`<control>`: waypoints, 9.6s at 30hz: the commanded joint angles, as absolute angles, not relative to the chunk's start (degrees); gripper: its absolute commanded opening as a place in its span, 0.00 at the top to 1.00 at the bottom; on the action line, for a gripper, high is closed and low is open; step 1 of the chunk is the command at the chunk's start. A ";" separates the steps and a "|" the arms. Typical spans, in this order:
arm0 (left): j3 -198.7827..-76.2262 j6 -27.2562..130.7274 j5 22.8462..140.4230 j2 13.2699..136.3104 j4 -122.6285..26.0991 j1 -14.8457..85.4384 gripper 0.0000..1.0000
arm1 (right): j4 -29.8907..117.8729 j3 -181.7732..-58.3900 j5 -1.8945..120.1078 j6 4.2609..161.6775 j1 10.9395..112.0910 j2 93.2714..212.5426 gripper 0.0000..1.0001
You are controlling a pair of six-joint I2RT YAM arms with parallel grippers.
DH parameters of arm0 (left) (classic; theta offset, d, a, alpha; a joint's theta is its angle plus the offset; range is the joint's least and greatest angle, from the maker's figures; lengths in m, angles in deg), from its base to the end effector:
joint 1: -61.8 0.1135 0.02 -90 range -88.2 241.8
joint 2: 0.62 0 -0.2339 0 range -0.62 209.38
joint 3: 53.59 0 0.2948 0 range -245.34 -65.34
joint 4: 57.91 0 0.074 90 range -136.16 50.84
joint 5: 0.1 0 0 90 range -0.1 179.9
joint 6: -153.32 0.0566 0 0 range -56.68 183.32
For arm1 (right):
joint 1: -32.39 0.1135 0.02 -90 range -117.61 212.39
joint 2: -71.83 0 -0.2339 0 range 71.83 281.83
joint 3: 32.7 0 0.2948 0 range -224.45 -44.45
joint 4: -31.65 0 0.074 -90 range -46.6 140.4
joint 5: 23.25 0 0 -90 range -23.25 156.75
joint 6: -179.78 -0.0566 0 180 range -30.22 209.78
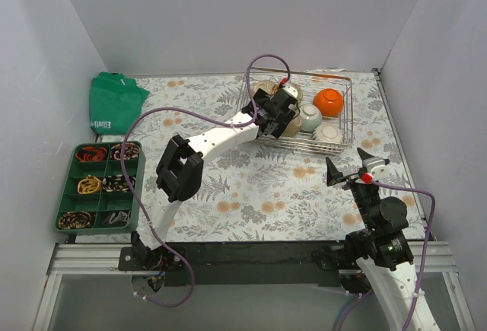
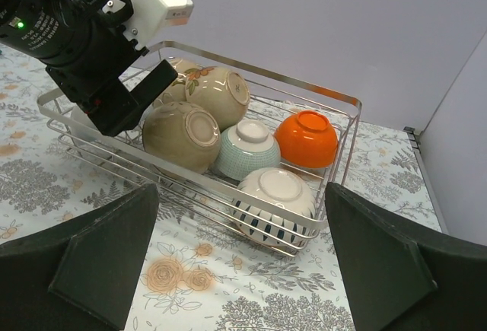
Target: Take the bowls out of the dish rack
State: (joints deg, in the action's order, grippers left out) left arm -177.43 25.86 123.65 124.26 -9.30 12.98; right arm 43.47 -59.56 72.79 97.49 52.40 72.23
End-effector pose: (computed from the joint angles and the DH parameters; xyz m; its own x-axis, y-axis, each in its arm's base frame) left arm 0.3706 -0.3759 0.2078 -0.6349 -0.0423 -0.7715 0.0036 0.9983 -0.0577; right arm 0.1675 0.0547 0.2794 0.2682 -0.0443 -0.9624 -0.2106 0.9721 -0.1034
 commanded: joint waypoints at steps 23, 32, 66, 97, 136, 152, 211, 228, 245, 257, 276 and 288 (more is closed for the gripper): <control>-181.52 27.90 123.56 128.58 -5.03 13.98 0.07 | 42.34 -60.44 73.60 97.08 53.22 60.49 0.01; -181.97 26.40 121.80 127.35 -3.89 14.07 0.37 | 42.43 -60.53 73.52 97.25 53.31 60.40 0.01; -180.92 26.93 125.67 114.44 -11.70 14.07 0.85 | 42.78 -61.15 73.43 97.08 53.40 60.40 0.01; -132.78 -9.45 90.43 68.92 -28.67 31.12 0.89 | 30.93 -71.07 34.15 77.06 53.48 98.00 0.01; -100.23 -31.00 79.79 49.22 -42.82 31.56 0.86 | 3.75 -87.07 38.71 94.53 86.70 155.32 0.98; -110.60 -5.60 109.13 43.60 -26.13 31.56 0.02 | 41.17 -93.82 59.35 104.02 90.04 148.73 0.99; -104.27 2.06 116.00 39.81 -26.39 31.56 0.02 | 70.38 -124.78 104.97 85.57 82.06 160.77 0.01; -104.10 1.62 112.92 39.55 -26.21 31.65 0.02 | 55.45 -129.17 106.74 89.59 70.80 172.80 0.02; -103.83 1.62 112.40 39.64 -26.03 31.74 0.02 | 48.05 -139.89 100.24 97.70 63.15 187.05 0.02; -103.74 1.70 112.13 39.46 -25.95 31.74 0.02 | 46.74 -141.30 97.60 98.92 61.04 193.02 0.09; -103.48 1.88 111.69 39.29 -25.95 31.65 0.02 | 42.43 -138.05 99.62 103.05 61.04 183.36 0.99; -103.48 1.88 110.64 39.37 -25.86 31.74 0.02 | 42.08 -131.56 93.48 98.14 61.04 170.63 0.99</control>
State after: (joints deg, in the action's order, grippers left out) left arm -104.14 1.56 111.39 40.09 -26.41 31.36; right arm 47.54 -132.83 96.40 101.20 60.70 178.13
